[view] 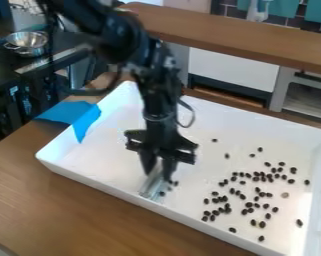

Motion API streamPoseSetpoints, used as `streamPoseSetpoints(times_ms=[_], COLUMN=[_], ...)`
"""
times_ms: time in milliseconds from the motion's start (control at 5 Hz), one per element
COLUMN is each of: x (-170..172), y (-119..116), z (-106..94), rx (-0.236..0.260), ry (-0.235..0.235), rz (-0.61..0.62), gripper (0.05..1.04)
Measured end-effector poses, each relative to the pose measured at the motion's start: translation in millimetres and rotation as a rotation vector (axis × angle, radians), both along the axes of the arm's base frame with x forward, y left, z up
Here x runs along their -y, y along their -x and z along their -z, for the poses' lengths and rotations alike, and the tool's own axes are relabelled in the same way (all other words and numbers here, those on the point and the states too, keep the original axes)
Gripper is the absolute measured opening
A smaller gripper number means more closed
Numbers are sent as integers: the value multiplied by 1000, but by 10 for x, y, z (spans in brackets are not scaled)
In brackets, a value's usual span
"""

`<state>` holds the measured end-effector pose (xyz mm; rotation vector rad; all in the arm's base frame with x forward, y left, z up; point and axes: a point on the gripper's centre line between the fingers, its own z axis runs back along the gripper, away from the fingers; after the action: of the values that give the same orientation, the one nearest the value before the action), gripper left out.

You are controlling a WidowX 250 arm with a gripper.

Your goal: Sweep into pile

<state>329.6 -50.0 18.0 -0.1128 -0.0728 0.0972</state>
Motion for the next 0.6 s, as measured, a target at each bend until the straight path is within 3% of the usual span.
streamPoseSetpoints(times_ms=[600], x=[647], y=[30], z=[-18], rx=[-22], ry=[64], rz=[62], gripper=[363])
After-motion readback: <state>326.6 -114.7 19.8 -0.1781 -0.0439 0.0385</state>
